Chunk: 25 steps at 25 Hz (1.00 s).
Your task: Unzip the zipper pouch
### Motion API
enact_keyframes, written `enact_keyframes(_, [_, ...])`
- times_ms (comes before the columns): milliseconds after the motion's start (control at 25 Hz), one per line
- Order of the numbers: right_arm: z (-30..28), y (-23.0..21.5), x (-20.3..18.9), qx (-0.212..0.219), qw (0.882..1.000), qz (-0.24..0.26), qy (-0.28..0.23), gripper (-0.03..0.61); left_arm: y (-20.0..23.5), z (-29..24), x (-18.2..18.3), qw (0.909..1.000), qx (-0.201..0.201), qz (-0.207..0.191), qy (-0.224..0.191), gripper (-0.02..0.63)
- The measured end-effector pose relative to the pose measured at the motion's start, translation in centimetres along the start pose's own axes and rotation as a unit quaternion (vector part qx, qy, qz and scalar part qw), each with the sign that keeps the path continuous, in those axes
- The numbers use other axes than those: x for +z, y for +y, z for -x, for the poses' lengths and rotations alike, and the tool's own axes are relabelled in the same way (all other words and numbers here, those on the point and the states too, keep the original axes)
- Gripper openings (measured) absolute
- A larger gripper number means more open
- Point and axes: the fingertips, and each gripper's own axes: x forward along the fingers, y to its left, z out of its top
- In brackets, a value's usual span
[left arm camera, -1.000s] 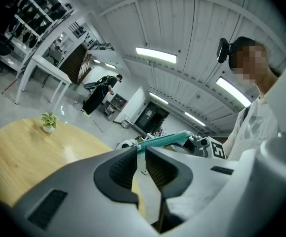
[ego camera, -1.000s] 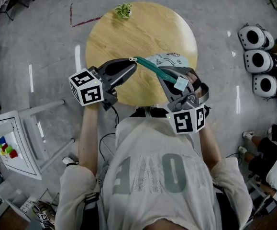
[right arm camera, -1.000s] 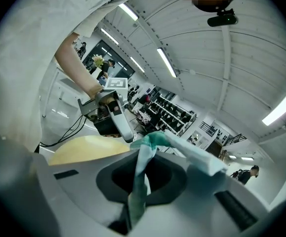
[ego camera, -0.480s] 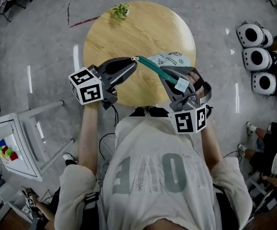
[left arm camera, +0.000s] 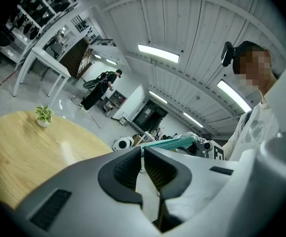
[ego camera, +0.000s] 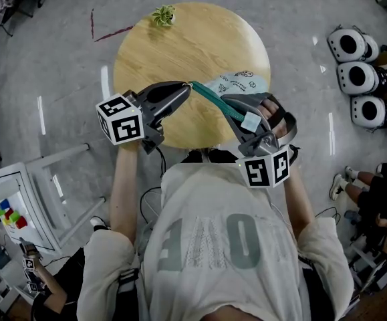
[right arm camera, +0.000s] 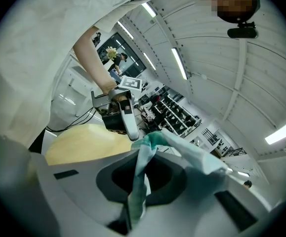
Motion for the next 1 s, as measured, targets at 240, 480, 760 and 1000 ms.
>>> enact_keyframes(240, [-0.5, 1.1, -0.2, 0.021, 0.999, -0.049, 0.000, 0.035, 0.5, 0.3, 1.0, 0.9963, 0.059, -0.063, 0.002, 0.028])
enact_keyframes(480, [-0.6, 4.9, -1.0, 0.107, 0.984, -0.145, -0.001, 0.232, -0.2, 2.1, 3.8, 0.9782, 0.052, -0.201, 0.007, 0.026])
enact_keyframes(760, [0.7, 6.6, -1.4, 0.173, 0.973, -0.154, 0.004, 0.265, -3.5, 3.8, 4.0, 0.9337, -0.037, -0.344, 0.092, 0.026])
enact_keyframes(1000, [-1.8, 2.4, 2.2, 0.209, 0.972, -0.083, -0.065, 0.265, -6.1, 3.3, -0.7, 0.8902, -0.136, -0.362, 0.241, 0.026])
